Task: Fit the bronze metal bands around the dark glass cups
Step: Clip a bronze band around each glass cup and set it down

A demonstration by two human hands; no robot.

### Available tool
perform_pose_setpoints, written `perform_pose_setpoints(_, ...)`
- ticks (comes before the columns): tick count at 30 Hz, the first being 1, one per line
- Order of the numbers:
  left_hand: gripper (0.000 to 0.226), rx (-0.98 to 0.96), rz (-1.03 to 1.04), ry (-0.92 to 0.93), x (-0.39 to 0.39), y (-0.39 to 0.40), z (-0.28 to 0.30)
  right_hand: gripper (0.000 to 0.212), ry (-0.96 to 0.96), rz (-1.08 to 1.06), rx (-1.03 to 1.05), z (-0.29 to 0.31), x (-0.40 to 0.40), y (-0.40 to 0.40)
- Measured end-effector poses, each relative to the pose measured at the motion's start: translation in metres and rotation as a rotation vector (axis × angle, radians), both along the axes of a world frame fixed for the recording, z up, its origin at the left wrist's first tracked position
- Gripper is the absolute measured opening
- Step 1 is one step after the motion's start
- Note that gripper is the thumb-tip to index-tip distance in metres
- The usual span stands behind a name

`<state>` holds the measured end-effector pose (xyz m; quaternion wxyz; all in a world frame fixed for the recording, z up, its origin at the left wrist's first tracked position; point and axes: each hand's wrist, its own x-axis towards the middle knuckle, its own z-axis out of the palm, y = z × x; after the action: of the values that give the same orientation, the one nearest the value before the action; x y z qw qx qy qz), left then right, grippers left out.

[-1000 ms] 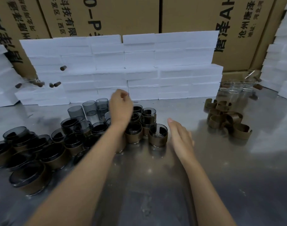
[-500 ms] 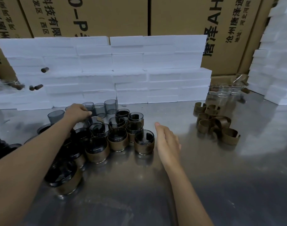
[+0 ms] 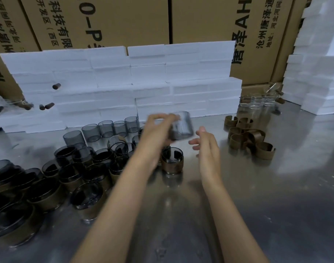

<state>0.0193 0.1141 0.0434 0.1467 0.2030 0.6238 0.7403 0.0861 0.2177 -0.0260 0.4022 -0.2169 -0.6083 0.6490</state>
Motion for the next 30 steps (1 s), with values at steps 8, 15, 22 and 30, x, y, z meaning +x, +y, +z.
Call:
perform_pose_setpoints(8, 0.033, -0.002, -0.104, -0.209, 0.040, 0.048, -0.061, 0.057, -0.029, 0.219, -0.321, -0.008, 0.015, 0.019)
perform_pose_setpoints(15, 0.045, -0.114, -0.109, -0.029, 0.019, 0.035, -0.076, 0.031, -0.105, 0.132, -0.180, -0.015, 0.007, 0.016)
perform_pose_setpoints(22, 0.025, -0.177, 0.126, 0.242, 0.007, 0.035, -0.092, 0.029, -0.184, 0.060, 0.000, -0.025, 0.001, 0.011)
perform_pose_setpoints(30, 0.027, -0.100, 0.174, 0.028, 0.002, 0.022, -0.088, 0.023, -0.191, -0.058, 0.240, -0.031, -0.006, 0.006)
